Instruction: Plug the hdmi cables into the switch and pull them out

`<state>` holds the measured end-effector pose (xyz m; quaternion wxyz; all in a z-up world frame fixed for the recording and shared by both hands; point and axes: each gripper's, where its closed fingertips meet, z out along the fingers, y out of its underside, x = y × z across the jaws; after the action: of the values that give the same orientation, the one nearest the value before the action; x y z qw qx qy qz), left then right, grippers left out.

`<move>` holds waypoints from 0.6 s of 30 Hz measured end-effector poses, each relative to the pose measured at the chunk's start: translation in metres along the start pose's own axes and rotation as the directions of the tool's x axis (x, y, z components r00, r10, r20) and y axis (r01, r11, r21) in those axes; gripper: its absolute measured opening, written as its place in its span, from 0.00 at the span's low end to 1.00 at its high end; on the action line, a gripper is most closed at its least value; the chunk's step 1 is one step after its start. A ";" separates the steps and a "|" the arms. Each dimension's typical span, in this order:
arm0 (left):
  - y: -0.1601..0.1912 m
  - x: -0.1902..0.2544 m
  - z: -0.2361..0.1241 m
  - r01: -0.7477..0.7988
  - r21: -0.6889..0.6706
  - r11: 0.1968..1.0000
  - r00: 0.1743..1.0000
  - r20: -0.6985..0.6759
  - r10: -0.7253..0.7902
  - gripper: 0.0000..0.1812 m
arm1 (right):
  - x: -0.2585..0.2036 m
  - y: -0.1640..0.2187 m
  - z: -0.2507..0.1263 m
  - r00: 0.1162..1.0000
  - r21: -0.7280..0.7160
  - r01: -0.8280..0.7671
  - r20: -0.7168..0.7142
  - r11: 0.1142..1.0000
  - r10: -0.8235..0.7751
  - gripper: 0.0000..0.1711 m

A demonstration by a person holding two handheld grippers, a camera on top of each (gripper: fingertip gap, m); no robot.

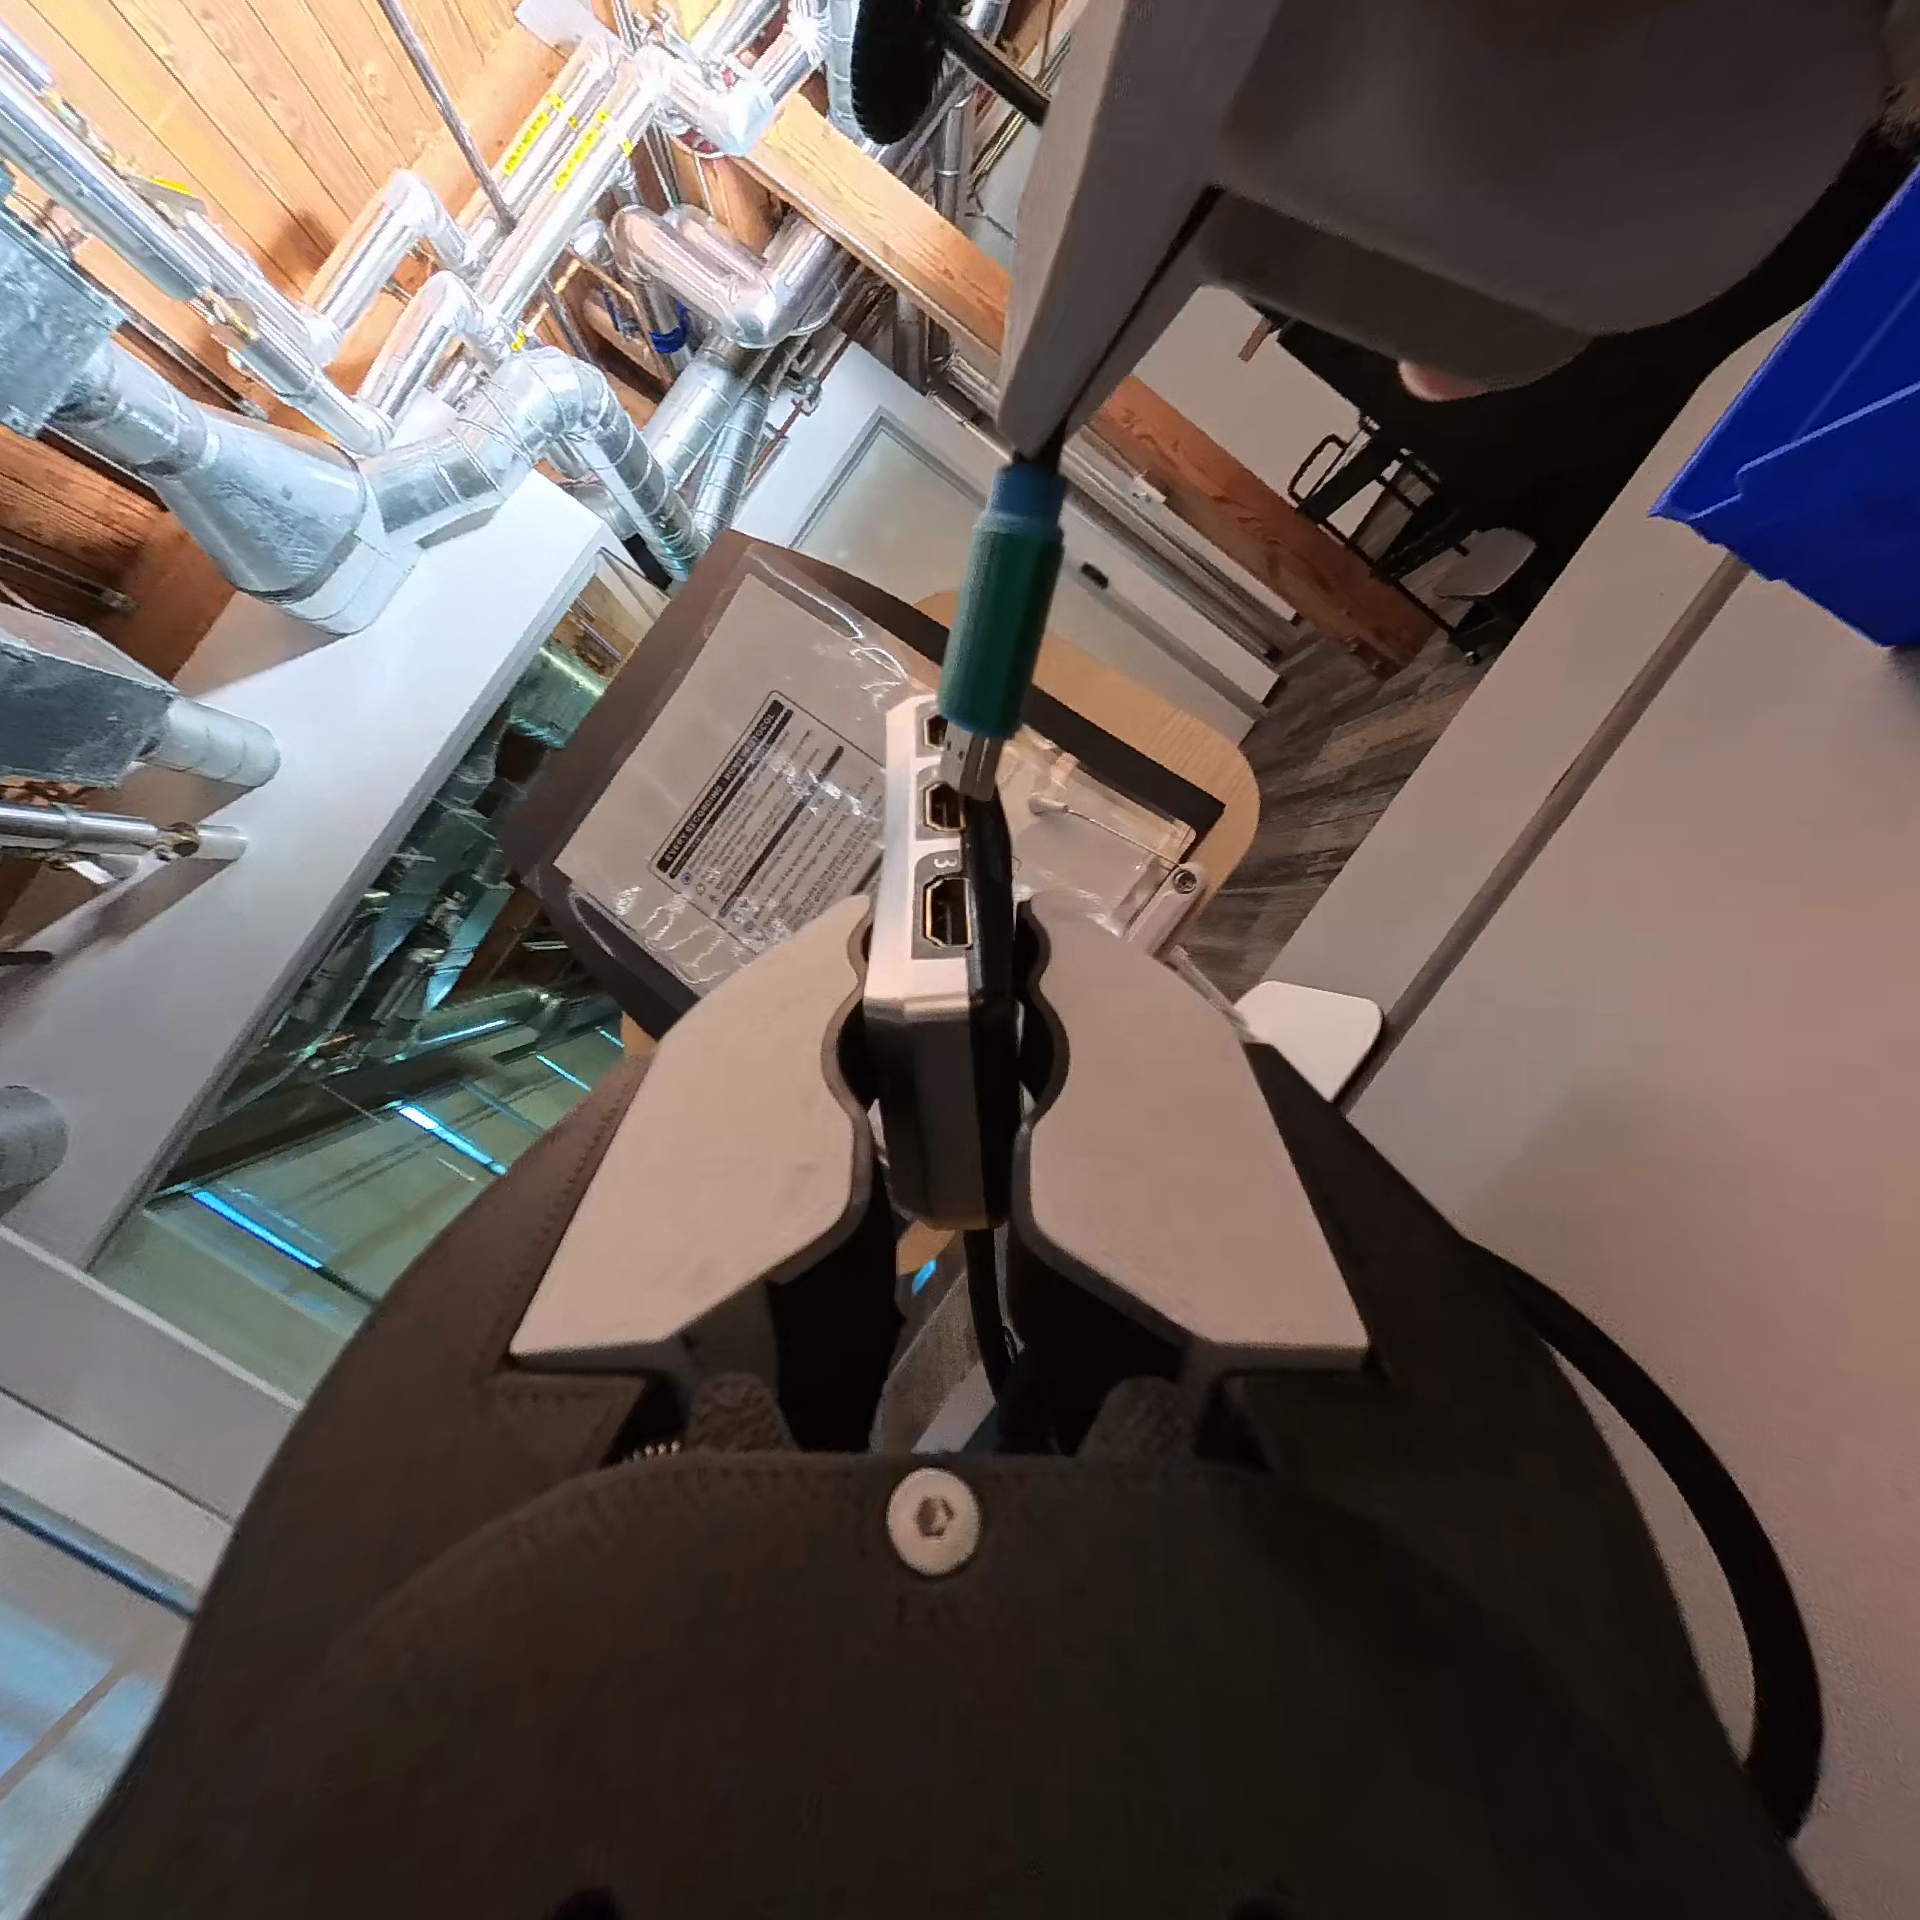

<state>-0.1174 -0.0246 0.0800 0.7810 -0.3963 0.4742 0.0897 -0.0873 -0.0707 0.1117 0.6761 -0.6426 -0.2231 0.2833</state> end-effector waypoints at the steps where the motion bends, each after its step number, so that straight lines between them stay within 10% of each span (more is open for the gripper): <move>1: 0.000 0.000 0.000 -0.013 -0.003 1.000 1.000 0.009 0.013 0.11 | -0.001 0.000 0.001 1.000 0.010 -0.017 0.005 1.000 0.017 0.04; 18: 0.011 -0.004 0.002 -0.203 -0.088 0.975 0.971 0.108 0.212 0.12 | 0.007 0.011 0.008 0.965 0.197 -0.248 -0.039 0.948 0.261 0.05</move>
<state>-0.1241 -0.0152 0.0783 0.7779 -0.3681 0.4630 0.2120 -0.0883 -0.0597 0.1012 0.6991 -0.6071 -0.0882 0.3672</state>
